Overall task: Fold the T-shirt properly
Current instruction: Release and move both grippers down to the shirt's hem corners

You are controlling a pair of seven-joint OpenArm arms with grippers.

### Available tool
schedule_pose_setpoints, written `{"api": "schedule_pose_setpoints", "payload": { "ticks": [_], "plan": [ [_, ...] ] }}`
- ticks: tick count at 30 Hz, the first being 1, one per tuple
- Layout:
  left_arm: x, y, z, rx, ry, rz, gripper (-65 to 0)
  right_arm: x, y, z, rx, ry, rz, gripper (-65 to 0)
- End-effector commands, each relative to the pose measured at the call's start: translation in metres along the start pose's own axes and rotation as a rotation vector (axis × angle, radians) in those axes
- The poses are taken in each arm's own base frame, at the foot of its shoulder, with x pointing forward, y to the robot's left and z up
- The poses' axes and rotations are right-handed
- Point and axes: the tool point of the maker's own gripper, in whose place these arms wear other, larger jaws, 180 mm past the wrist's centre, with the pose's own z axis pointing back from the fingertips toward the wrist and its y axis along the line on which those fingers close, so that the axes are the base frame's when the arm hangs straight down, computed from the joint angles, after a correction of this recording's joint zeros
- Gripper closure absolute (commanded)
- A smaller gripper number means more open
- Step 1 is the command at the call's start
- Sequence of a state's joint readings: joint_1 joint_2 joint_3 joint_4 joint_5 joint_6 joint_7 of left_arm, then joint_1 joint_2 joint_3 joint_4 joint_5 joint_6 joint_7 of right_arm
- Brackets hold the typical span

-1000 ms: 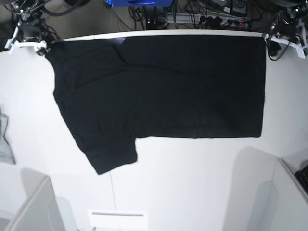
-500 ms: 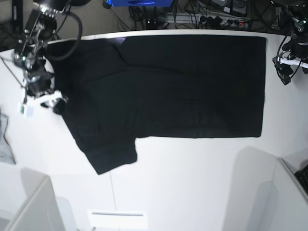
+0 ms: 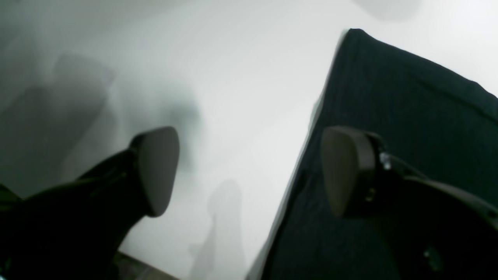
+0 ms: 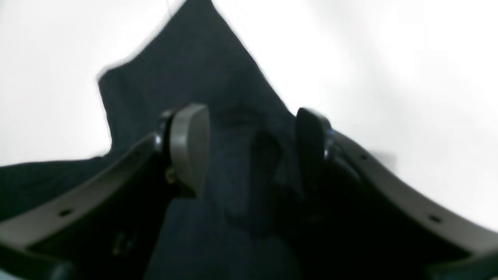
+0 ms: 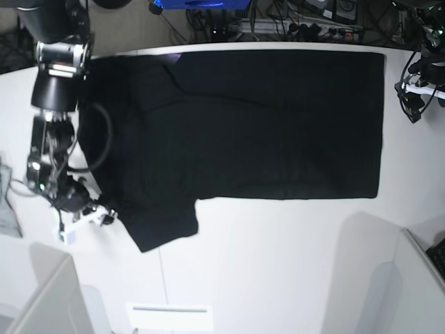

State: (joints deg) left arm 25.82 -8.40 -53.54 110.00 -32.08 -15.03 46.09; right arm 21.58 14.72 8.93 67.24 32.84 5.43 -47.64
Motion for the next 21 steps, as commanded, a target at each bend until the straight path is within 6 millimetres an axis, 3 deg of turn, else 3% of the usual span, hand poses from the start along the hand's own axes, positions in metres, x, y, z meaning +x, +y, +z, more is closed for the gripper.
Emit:
{"api": "schedule_pose_setpoints", "payload": {
  "ticks": [1,9,13,16,21],
  "plan": [
    [0.013,0.001,0.003,0.0,-0.043,-0.014,-54.6,0.031,0.007,0.001,0.014,-0.059,0.015,-34.1],
    [0.013,0.002,0.003,0.001,-0.042,-0.014,-54.6,0.043,0.006,-0.052,-0.06,-0.014,0.108,-34.2],
    [0.013,0.002,0.003,0.001,-0.042,-0.014,-54.6,0.046,0.0,-0.063,-0.099,-0.012,0.133,-35.1],
    [0.012,0.002,0.003,0.002,-0.041,-0.013,-54.6,0.047,-0.002,-0.066,-0.109,-0.029,0.143,-41.0],
    [0.012,0.002,0.003,0.002,-0.04,-0.012,-54.6,0.035,0.002,-0.074,-0.106,-0.017,0.127,-41.6]
  ]
}}
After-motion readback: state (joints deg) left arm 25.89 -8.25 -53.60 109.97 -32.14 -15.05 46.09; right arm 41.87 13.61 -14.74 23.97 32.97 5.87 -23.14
